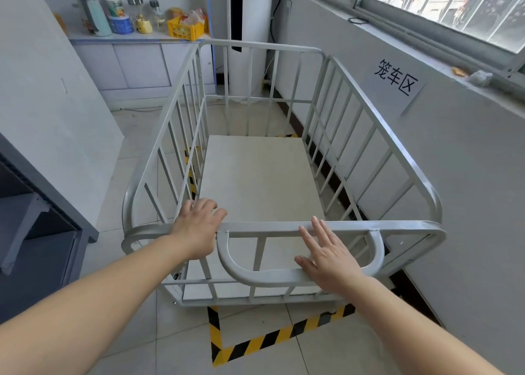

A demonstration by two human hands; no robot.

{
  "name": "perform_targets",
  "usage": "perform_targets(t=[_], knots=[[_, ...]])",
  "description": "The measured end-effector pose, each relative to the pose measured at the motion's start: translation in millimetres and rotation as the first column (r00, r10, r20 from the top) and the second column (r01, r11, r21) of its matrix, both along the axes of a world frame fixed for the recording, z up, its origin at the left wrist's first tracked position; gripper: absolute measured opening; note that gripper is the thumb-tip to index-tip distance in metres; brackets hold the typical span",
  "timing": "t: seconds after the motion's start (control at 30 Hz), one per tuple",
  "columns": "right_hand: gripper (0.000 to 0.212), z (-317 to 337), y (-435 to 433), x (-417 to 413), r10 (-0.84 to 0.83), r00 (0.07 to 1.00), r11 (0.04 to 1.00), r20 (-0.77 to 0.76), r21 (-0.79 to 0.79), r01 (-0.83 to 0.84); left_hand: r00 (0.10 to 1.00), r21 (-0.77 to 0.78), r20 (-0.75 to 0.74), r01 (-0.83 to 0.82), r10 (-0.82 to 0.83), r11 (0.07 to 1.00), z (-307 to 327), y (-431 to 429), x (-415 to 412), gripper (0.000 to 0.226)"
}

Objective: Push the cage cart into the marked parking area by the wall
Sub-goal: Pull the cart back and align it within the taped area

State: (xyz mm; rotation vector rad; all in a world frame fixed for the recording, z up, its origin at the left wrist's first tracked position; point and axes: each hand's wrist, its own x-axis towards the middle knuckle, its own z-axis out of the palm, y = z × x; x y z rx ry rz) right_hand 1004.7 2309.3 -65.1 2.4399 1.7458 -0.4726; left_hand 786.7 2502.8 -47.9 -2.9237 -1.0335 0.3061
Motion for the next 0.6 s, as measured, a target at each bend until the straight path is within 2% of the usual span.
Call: perform_targets(t=[0.1, 0.13, 0.2, 0.27, 0.33, 0.47, 0.53, 0.6], knots=[[0.084, 0.7, -17.3, 5.7, -0.017, 1.0, 1.0, -0.007, 0.011, 0.017, 0.975, 0.107, 0.159, 0.138, -0.154, 0.985, 1.0, -18.8, 7.2, 0.043], [0.089, 1.4, -21.9, 7.1, -0.012, 1.0, 1.0, -0.006, 0.007, 0.012, 0.951, 0.168, 0.198, 0.205, -0.237, 0.964, -0.4, -24.7, 8.9, 0.034], [0.092, 2.1, -29.2, 9.4, 0.008, 1.0, 1.0, 0.02, 0.009, -0.009, 0.881, 0.239, 0.185, 0.389, -0.435, 0.889, -5.0, -35.8, 10.3, 0.013], [0.083, 0.8, -33.3, 11.9, 0.036, 0.997, 0.998, 0.07, 0.039, -0.039, 0.847, 0.16, 0.145, 0.49, -0.511, 0.857, -10.7, -45.9, 9.7, 0.017], [0.077, -0.9, -33.7, 13.9, 0.05, 0.995, 0.997, 0.087, 0.05, -0.055, 0.864, 0.021, 0.149, 0.484, -0.482, 0.875, -15.1, -51.6, 9.0, 0.029], [0.076, -0.1, -31.7, 17.0, 0.026, 1.0, 1.0, 0.011, -0.012, -0.026, 0.921, -0.215, 0.139, 0.386, -0.363, 0.897, -21.0, -53.9, 10.8, 0.064], [0.079, 2.4, -30.0, 19.9, 0.002, 0.999, 0.998, -0.05, -0.062, -0.005, 0.905, -0.266, 0.104, 0.425, -0.413, 0.865, -21.9, -55.5, 15.5, 0.078], [0.081, 6.1, -27.1, 22.3, -0.04, 0.992, 0.991, -0.116, -0.134, 0.024, 0.881, -0.291, 0.025, 0.458, -0.472, 0.84, -20.3, -55.3, 22.1, 0.077]])
